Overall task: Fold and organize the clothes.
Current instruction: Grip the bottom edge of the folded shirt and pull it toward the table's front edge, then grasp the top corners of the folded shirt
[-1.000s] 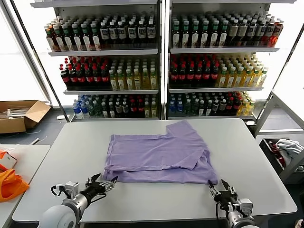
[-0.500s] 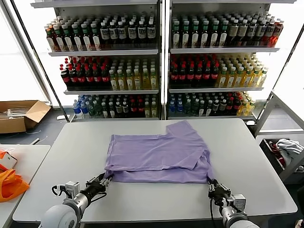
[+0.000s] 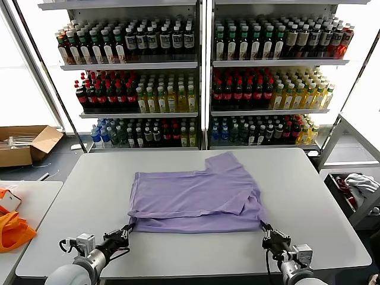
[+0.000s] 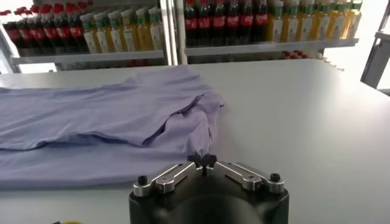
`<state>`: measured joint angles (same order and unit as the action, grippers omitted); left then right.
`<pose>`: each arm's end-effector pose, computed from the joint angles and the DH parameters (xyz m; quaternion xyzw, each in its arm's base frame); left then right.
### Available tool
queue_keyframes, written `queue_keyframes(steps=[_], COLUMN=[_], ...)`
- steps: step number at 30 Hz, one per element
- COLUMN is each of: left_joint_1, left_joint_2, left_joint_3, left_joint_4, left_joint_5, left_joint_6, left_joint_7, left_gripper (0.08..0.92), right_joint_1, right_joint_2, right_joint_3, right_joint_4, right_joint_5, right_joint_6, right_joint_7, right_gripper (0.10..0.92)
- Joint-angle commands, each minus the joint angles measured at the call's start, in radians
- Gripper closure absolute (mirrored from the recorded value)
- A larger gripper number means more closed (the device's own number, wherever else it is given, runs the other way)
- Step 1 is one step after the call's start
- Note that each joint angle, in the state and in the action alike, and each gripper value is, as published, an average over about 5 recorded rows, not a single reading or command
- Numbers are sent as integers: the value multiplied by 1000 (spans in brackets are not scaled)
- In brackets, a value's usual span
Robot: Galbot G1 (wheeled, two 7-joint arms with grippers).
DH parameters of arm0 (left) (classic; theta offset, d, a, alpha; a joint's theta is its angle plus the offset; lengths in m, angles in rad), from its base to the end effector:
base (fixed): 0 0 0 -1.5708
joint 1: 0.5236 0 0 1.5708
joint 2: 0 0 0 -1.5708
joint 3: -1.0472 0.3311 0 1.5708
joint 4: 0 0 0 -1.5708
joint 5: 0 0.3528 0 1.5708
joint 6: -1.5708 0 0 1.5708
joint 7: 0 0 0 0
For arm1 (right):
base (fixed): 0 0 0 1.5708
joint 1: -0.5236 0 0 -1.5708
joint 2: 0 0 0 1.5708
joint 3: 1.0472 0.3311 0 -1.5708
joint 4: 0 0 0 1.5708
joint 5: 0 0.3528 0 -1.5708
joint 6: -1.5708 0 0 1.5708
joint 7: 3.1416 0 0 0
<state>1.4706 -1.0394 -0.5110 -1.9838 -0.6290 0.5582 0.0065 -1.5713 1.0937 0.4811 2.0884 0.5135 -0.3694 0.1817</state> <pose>0.2266 0.0925 -0.2836 -0.1236 -0.9410 0.0420 0.3123 0.1926 -0.0603 -0.2789 0.0494 -0.9729 -0.0134 0.2254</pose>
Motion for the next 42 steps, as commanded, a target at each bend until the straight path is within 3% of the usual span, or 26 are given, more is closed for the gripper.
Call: queue_keyframes(steps=[1, 20, 27, 34, 42], left_joint_1=[156, 340, 305, 257, 90], left_joint_2=[-17, -42, -24, -8, 144], left_joint_3=[-90, -213, -236, -265, -270], left_joint_4=[-140, -267, -244, -230, -81], left_joint_5=[4, 66, 93, 79, 41], left_joint_6=[1, 11, 5, 2, -11], left_joint_7=[6, 87, 102, 114, 169], left_gripper=[898, 897, 852, 656, 422], right_joint_1=[-134, -270, -250, -186, 96], right_joint_2=[18, 18, 14, -65, -214], right_joint_3=[49, 94, 175, 357, 355], right_joint_4=[87, 189, 203, 189, -10], right_joint_5=[-18, -78, -92, 23, 79], right_joint_6=[7, -52, -62, -63, -91], right_joint_7=[-22, -44, -60, -128, -312], right_gripper=[917, 909, 731, 532, 315])
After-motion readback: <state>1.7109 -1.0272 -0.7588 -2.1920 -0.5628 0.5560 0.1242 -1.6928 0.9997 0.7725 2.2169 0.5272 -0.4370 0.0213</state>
